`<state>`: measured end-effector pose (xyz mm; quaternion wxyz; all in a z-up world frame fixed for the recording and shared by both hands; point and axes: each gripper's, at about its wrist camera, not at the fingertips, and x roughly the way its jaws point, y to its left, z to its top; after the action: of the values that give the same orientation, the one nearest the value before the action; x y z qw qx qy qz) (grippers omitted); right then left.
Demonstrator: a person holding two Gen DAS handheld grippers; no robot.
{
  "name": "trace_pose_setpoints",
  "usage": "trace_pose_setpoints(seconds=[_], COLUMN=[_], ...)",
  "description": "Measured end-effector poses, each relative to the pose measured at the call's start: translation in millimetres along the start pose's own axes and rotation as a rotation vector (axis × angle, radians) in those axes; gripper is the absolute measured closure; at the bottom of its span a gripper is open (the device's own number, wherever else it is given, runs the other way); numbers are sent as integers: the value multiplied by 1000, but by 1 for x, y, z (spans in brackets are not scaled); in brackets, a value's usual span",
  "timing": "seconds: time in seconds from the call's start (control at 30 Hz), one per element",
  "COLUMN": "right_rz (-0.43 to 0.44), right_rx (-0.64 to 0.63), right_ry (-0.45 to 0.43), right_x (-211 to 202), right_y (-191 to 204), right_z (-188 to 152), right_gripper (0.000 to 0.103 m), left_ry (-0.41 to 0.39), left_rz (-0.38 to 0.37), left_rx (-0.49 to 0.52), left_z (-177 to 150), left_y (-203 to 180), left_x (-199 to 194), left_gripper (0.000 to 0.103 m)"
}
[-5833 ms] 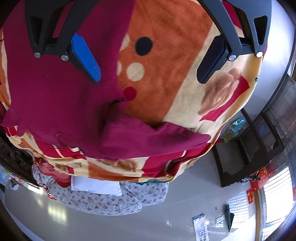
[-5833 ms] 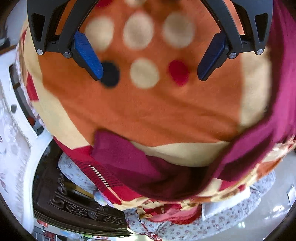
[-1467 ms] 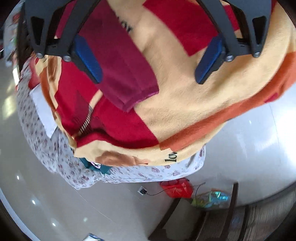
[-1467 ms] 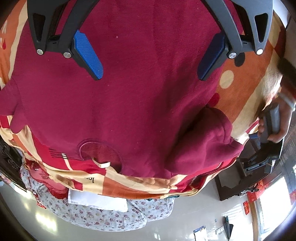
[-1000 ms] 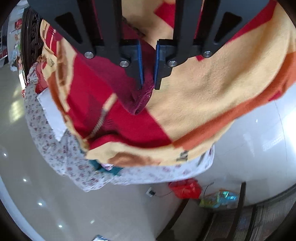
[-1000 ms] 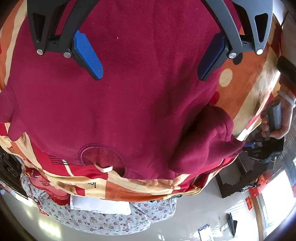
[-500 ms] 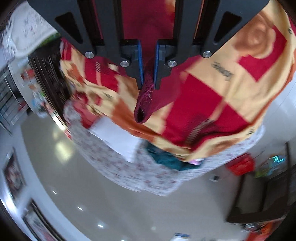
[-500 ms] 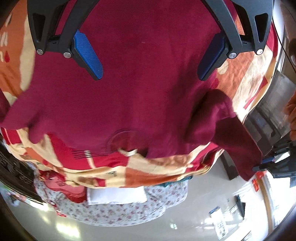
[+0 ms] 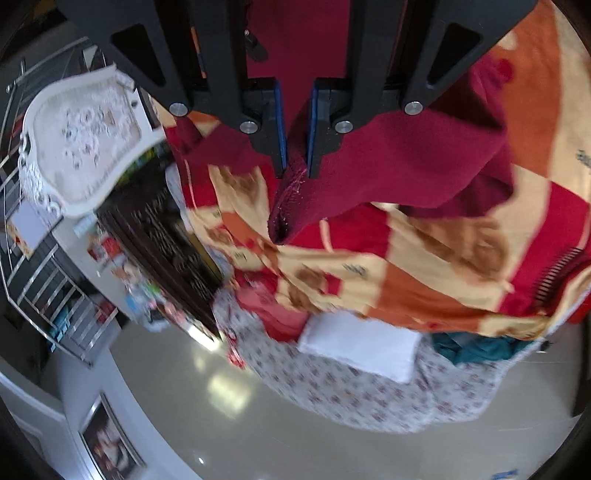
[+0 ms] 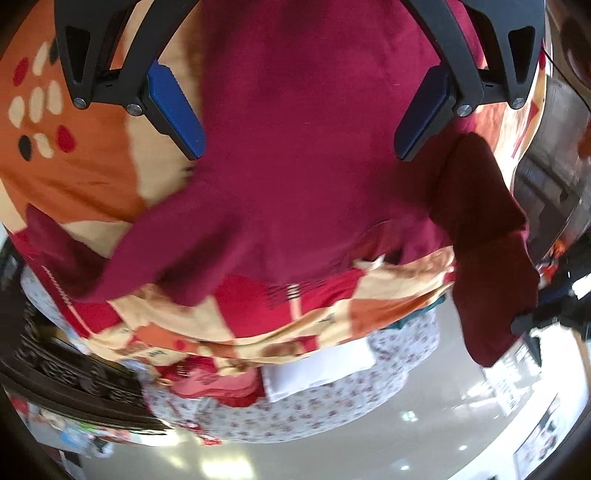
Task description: Fold small clothes
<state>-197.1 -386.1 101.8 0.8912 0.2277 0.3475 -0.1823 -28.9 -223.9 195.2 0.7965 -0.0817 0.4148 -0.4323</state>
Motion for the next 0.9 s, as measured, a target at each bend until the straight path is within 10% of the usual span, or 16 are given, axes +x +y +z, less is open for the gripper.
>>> trace_pose_setpoints(seconds=[0.43, 0.7, 0.9], right_rz=[-114, -65, -52], right_rx=[157, 97, -19], right_ry=[14, 12, 26], right_x=[-10, -2, 15], right_y=[-85, -65, -32], right_z=[-3, 6, 17], right_gripper=[0, 0, 0], left_ry=[147, 53, -3], left_rz=[119, 166, 317], left_rx=[132, 189, 165], left_z=[-72, -73, -71], left_y=[-25, 11, 72], left_x=[117, 51, 17], left_gripper=[81, 34, 34])
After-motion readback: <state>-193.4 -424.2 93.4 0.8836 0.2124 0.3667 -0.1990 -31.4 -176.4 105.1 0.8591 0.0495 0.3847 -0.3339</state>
